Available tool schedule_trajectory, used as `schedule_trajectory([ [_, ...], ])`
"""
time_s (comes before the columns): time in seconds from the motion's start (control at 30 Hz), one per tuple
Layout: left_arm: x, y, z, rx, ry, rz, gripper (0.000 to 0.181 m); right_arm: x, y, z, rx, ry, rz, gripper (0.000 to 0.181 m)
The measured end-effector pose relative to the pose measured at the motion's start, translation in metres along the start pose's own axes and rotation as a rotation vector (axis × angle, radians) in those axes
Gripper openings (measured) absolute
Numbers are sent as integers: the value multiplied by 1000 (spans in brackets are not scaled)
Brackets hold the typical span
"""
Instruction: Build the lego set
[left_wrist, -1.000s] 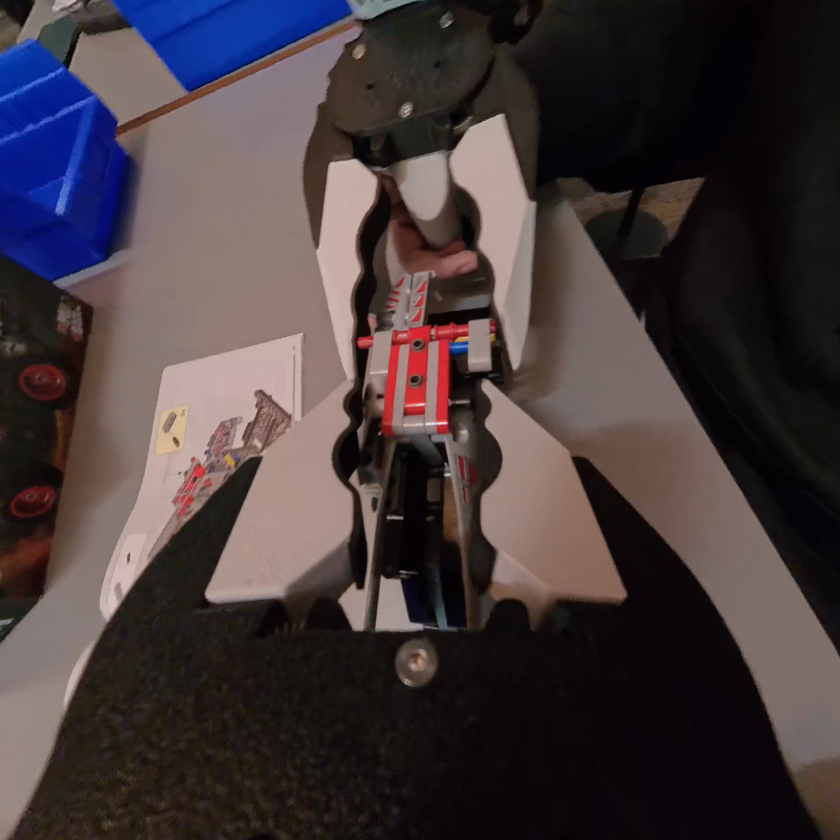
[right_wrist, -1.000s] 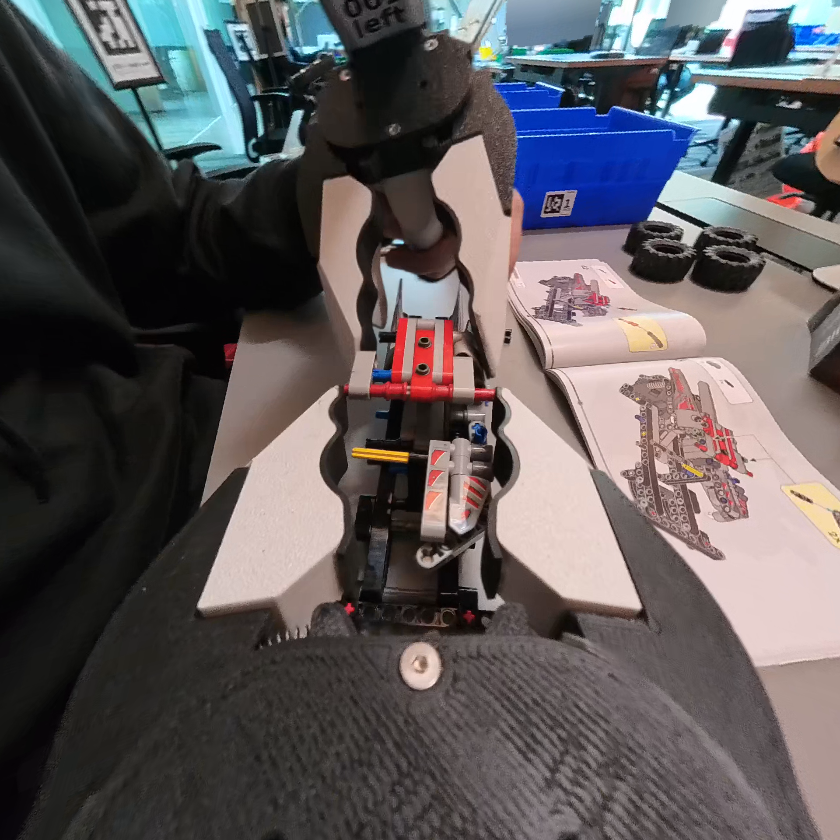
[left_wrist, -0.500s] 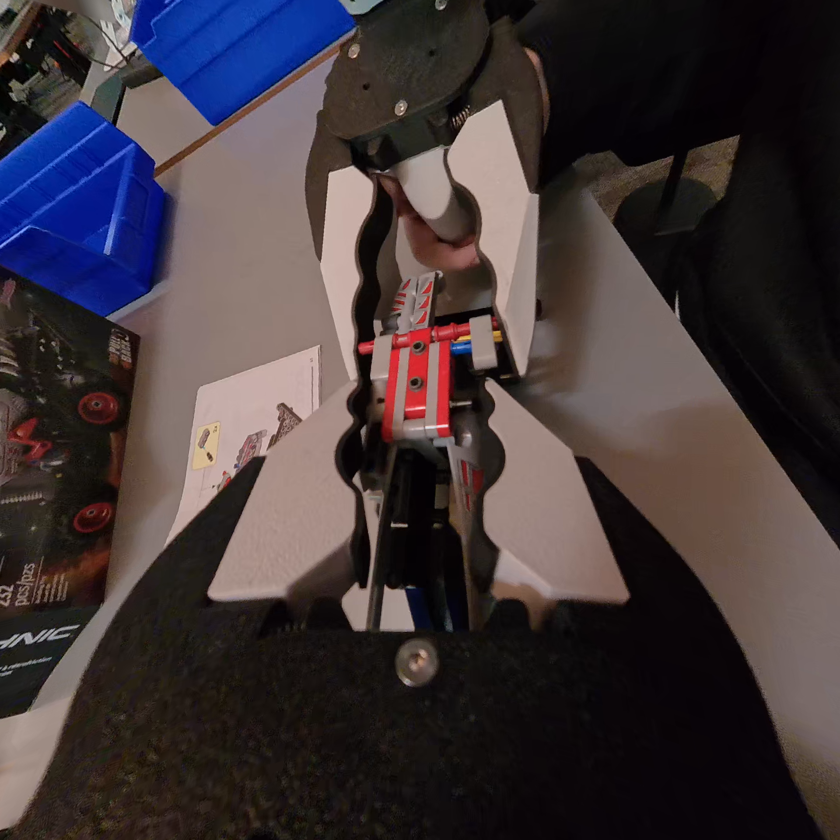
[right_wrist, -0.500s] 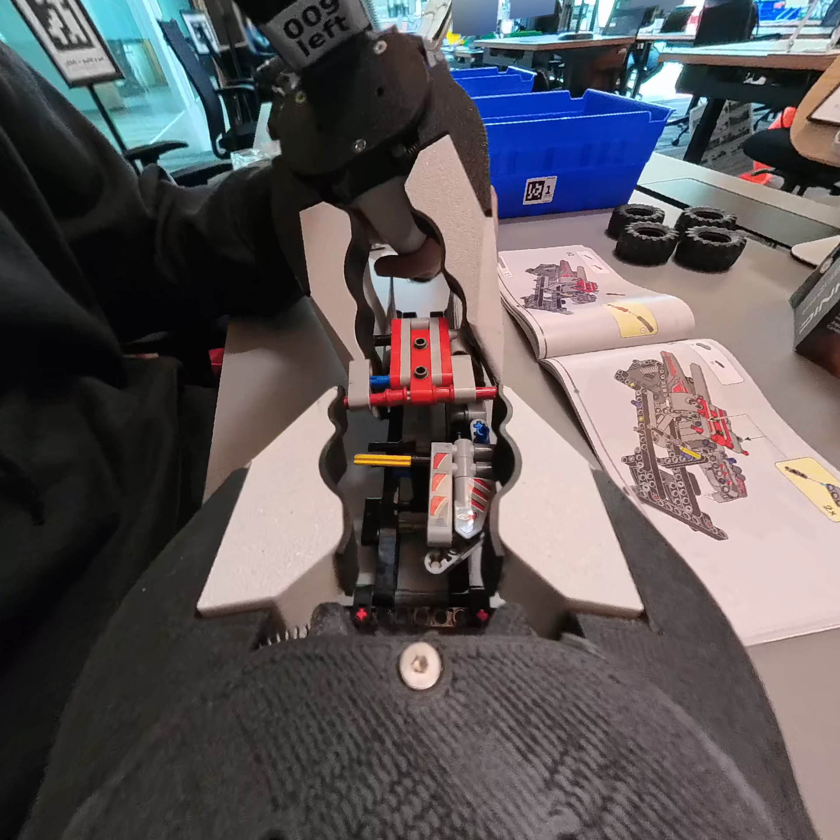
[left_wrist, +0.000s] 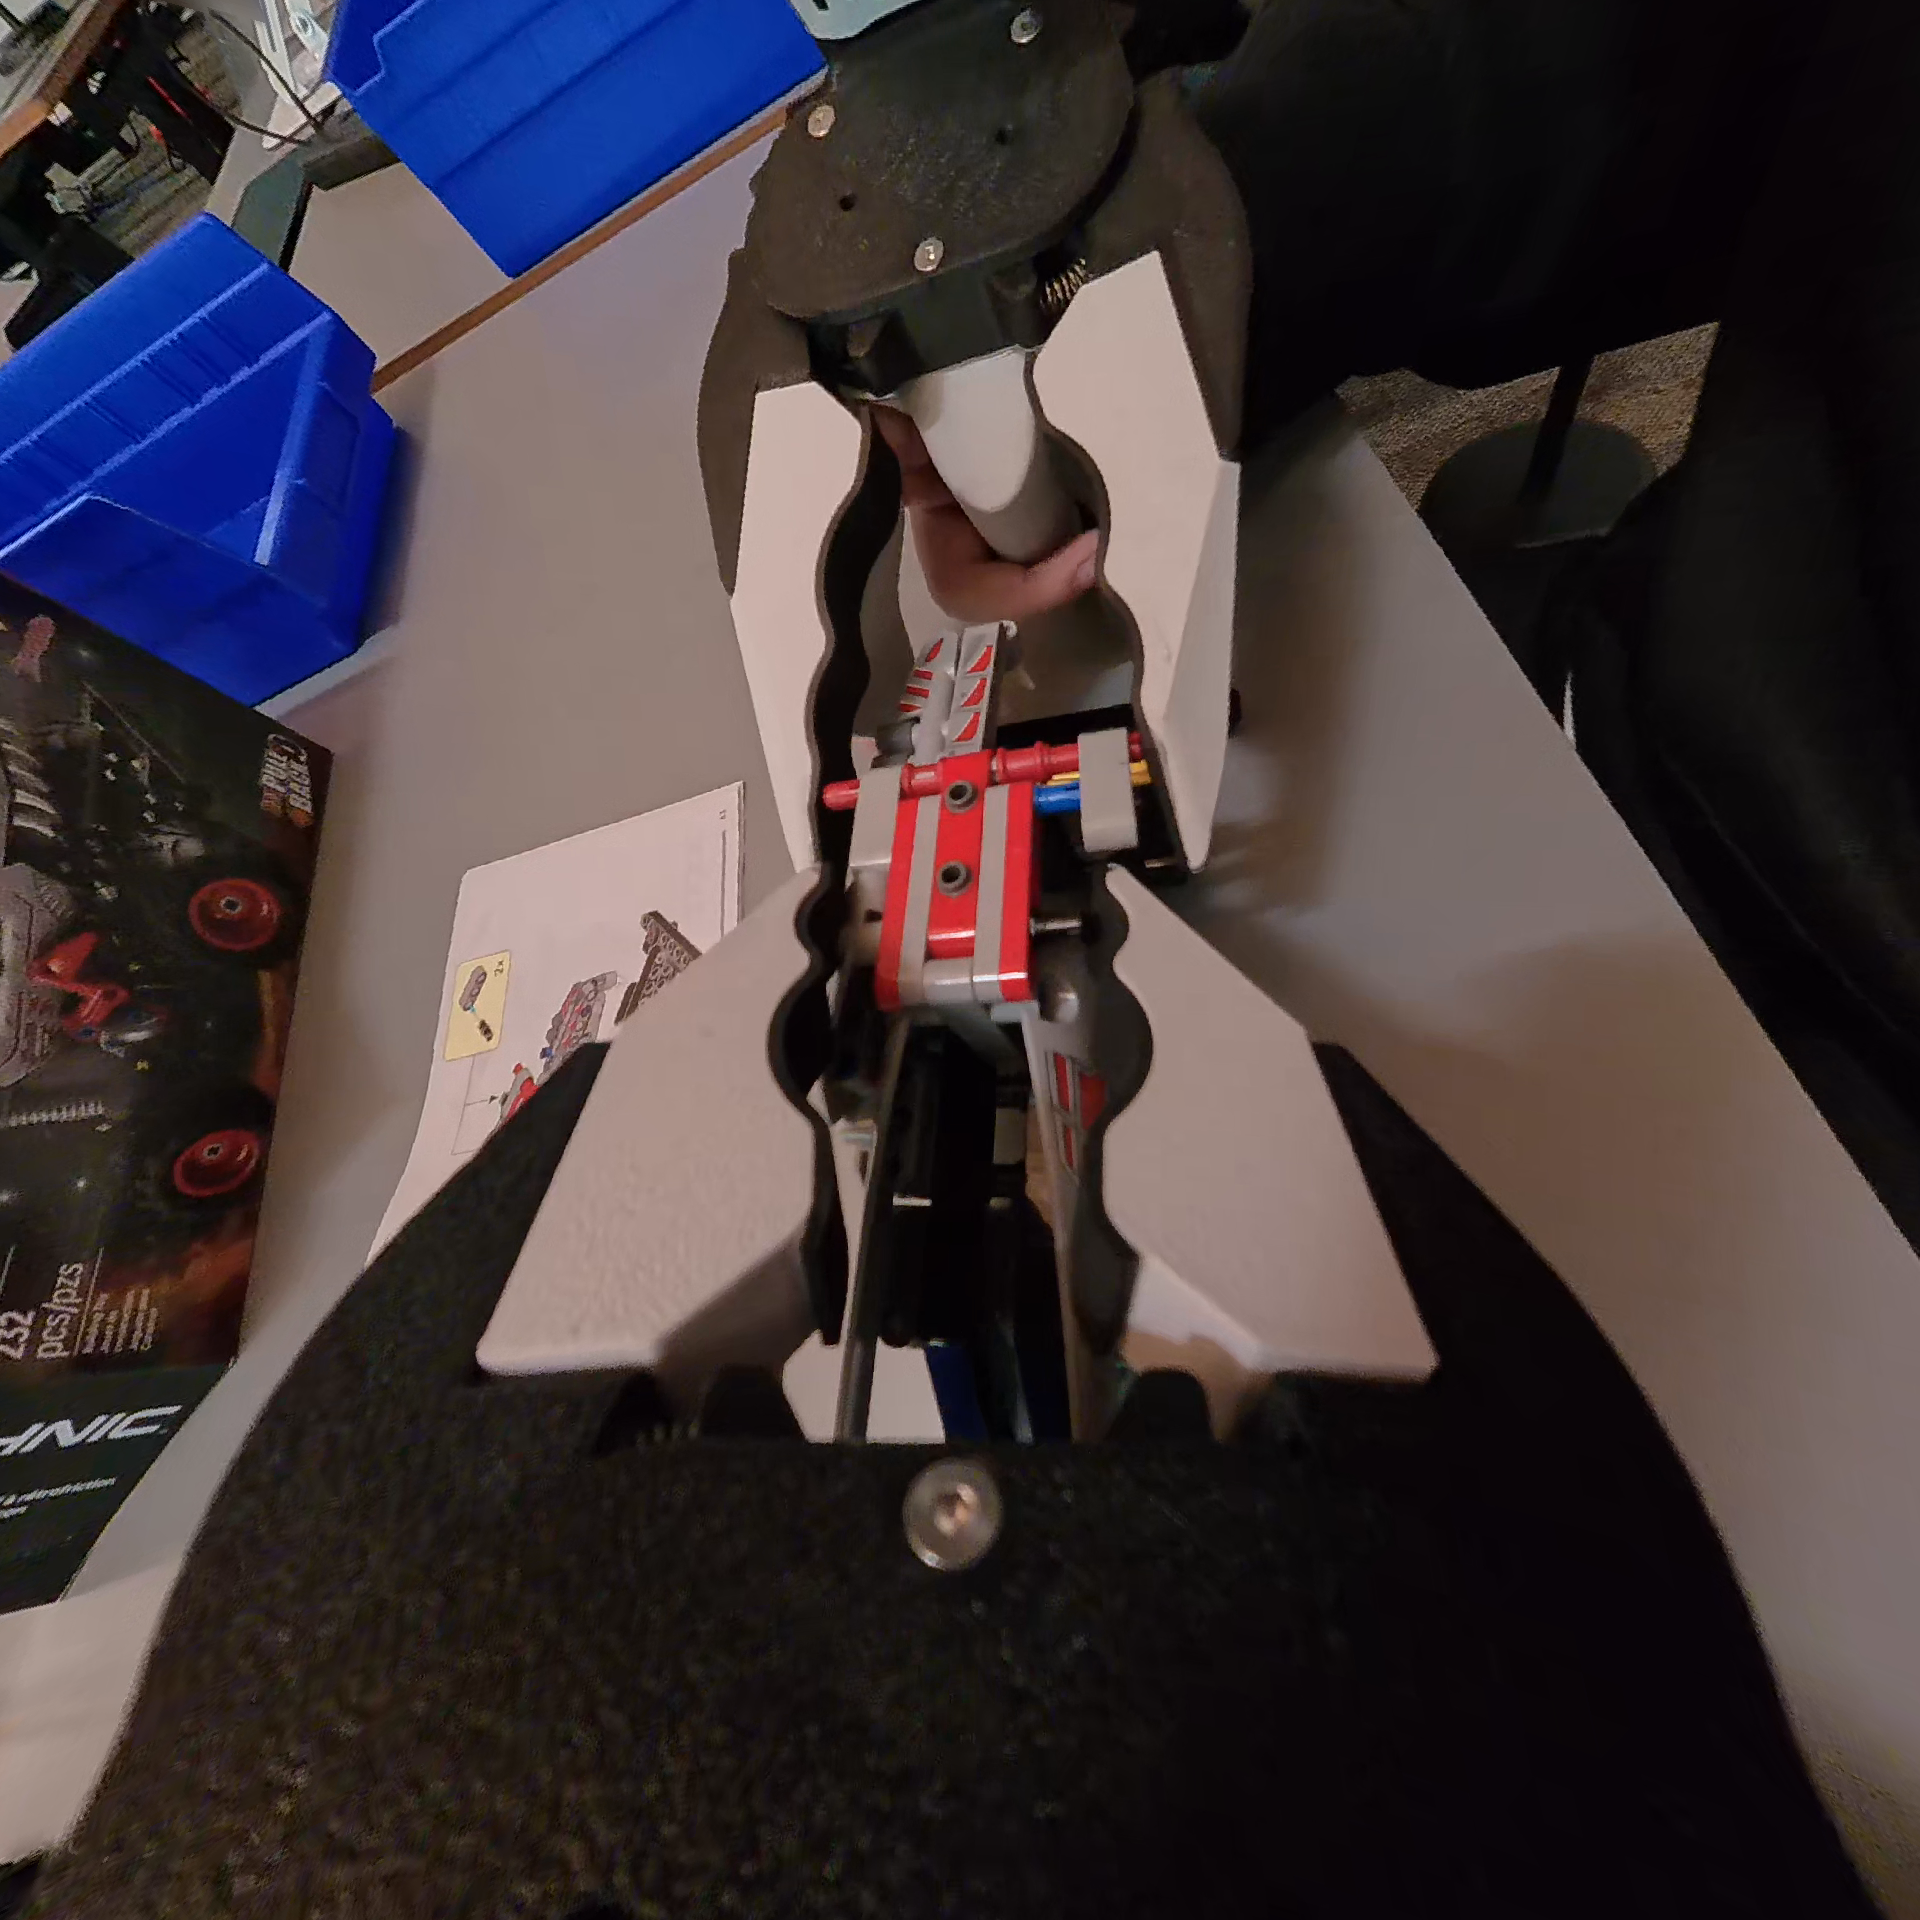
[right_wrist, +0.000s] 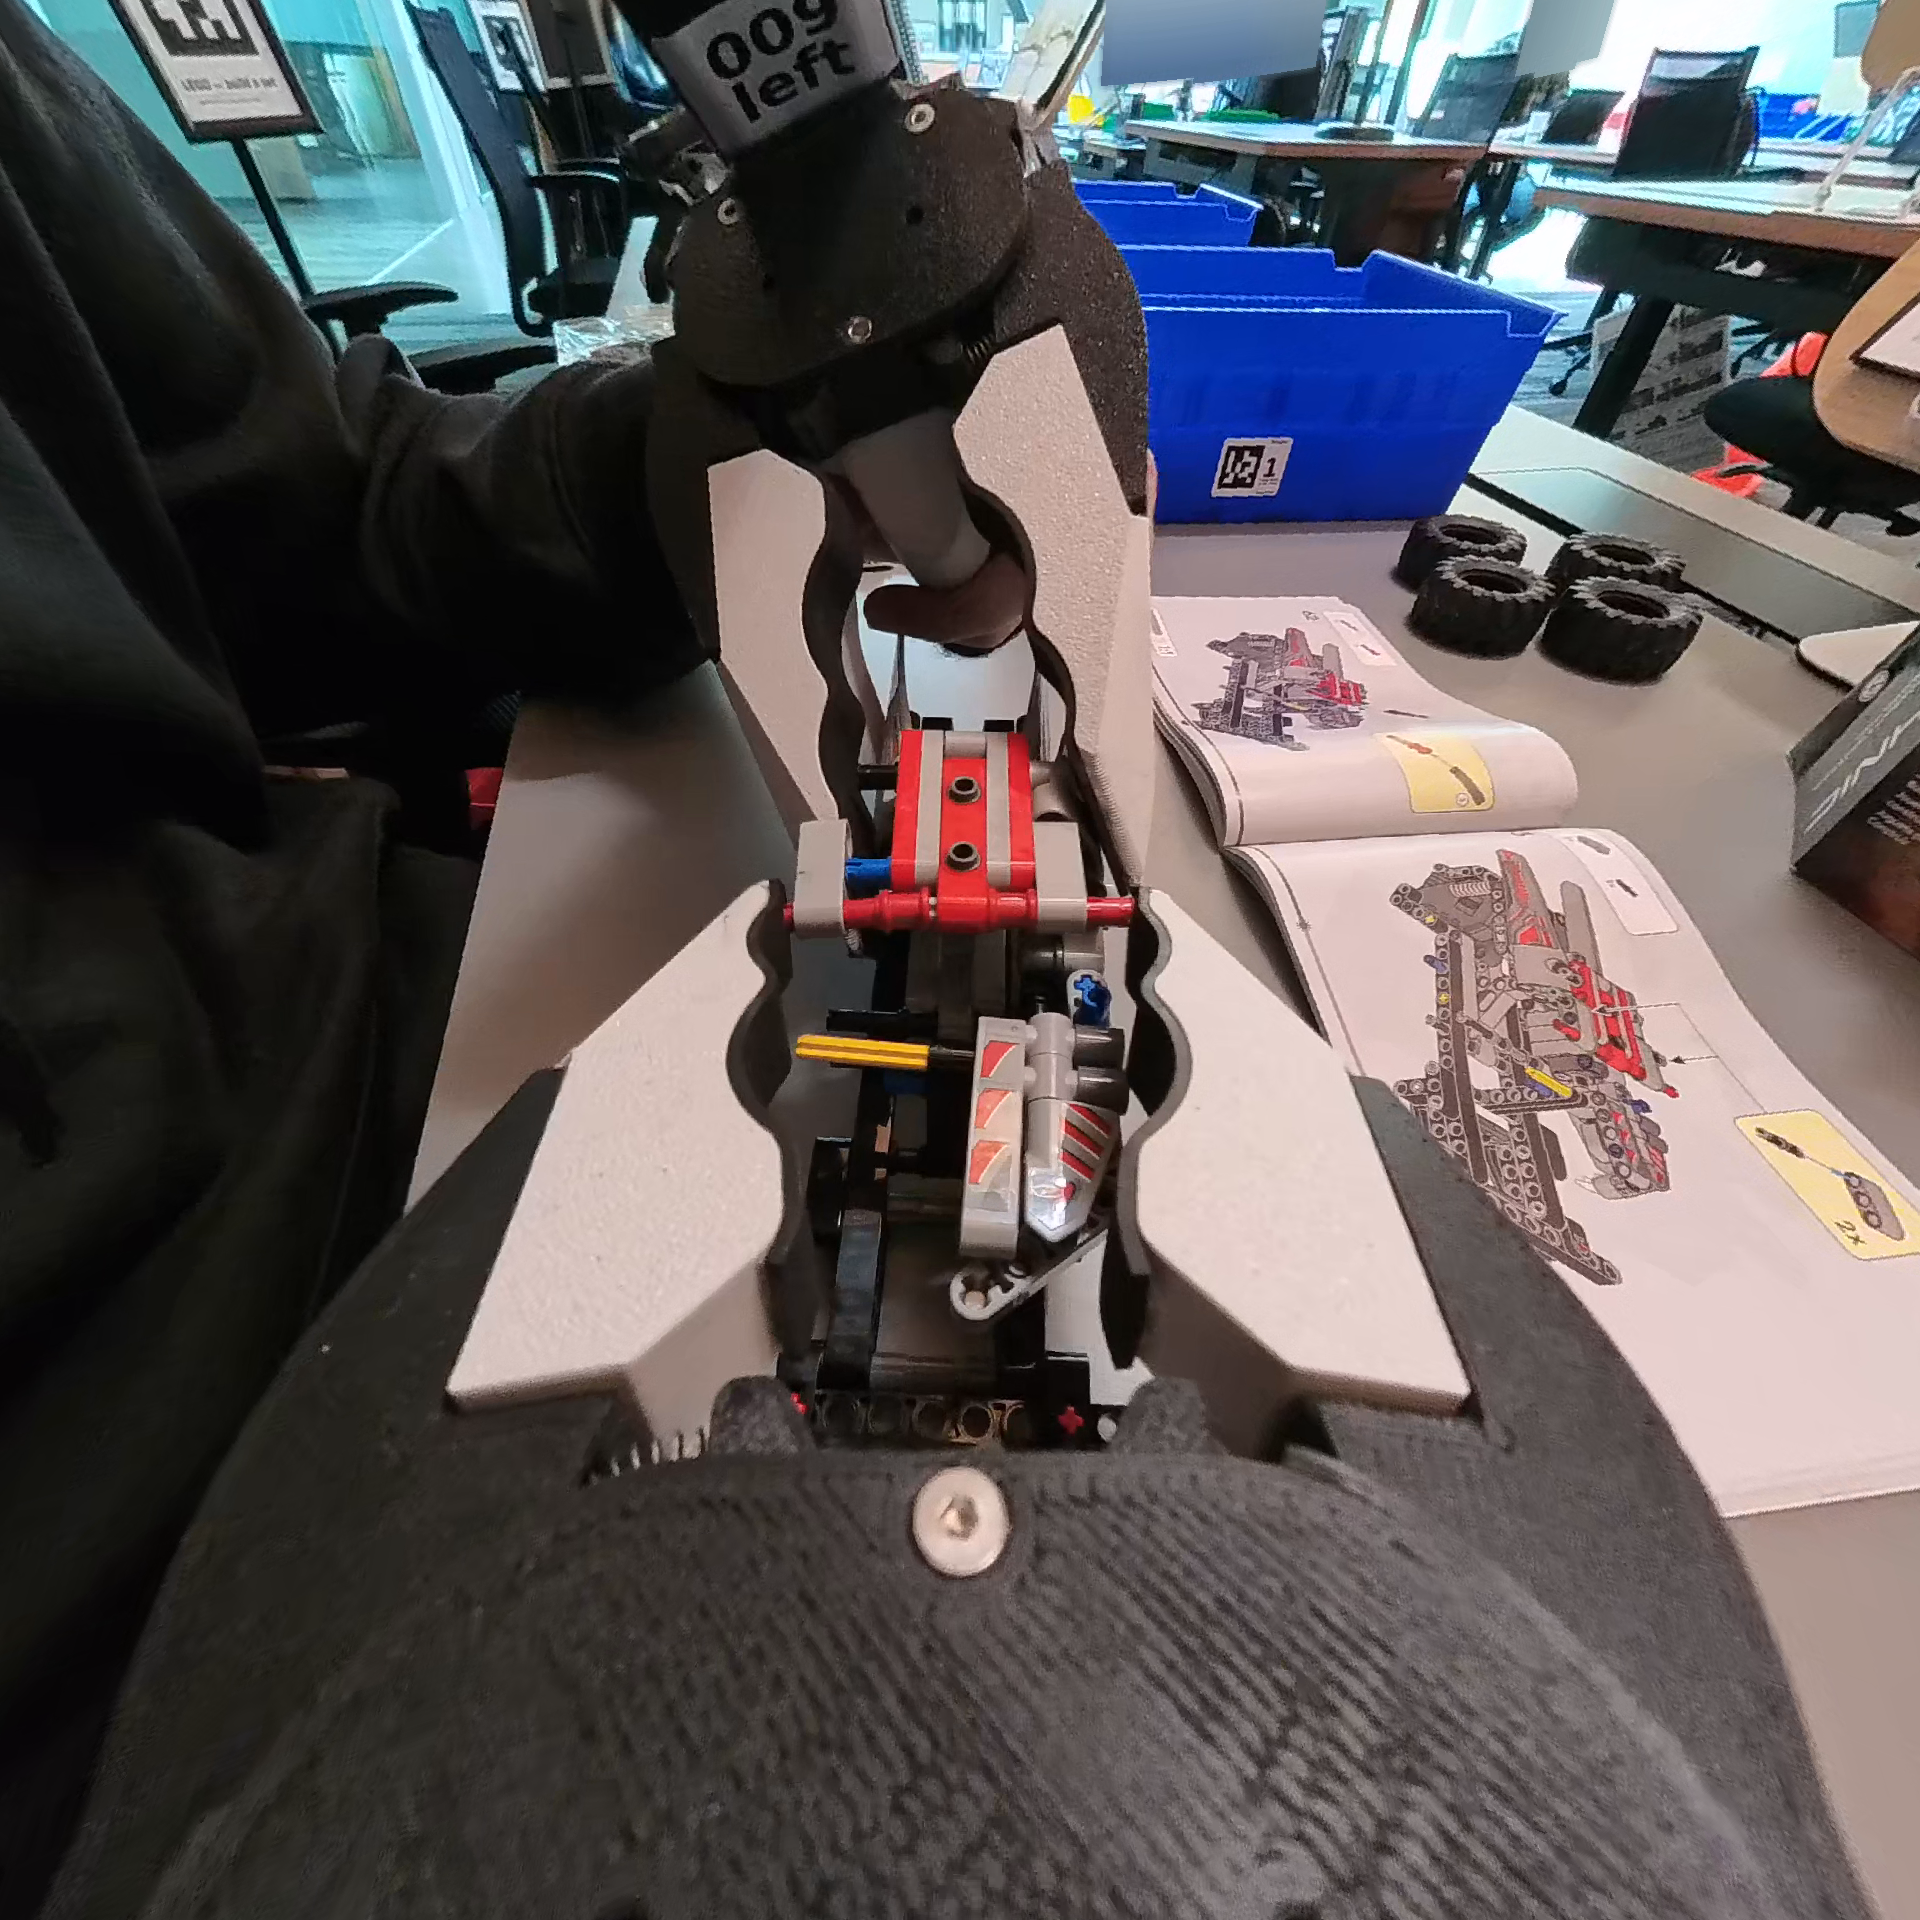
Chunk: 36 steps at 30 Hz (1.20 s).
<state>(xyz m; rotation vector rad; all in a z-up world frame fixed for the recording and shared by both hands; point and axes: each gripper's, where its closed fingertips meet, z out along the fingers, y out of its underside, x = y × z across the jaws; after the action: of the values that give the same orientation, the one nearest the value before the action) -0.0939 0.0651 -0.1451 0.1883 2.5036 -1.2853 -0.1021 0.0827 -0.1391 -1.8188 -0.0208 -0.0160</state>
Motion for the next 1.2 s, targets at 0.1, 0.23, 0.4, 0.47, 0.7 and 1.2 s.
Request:
schedule_trajectory([
  [0.1, 0, 0, -1, 6, 1, 5, 45, 0, 1, 1, -4, 4, -15, 64],
  [0.23, 0, 1, -1, -2, -5, 7, 45, 1, 0, 1, -2, 2, -35, 64],
  [0.4, -1, 1, -1, -4, -6, 3, 45, 1, 0, 2, -1, 7, -42, 64],
  [0.47, -1, 1, -1, -7, -8, 4, 45, 2, 0, 2, -1, 11, -46, 64],
  [0.7, -1, 2, -2, -12, -12, 4, 45, 2, 0, 3, -3, 13, -56, 64],
  [1.2, -3, 2, -2, -15, -16, -15, 44, 3, 0, 3, -3, -11, -51, 62],
])
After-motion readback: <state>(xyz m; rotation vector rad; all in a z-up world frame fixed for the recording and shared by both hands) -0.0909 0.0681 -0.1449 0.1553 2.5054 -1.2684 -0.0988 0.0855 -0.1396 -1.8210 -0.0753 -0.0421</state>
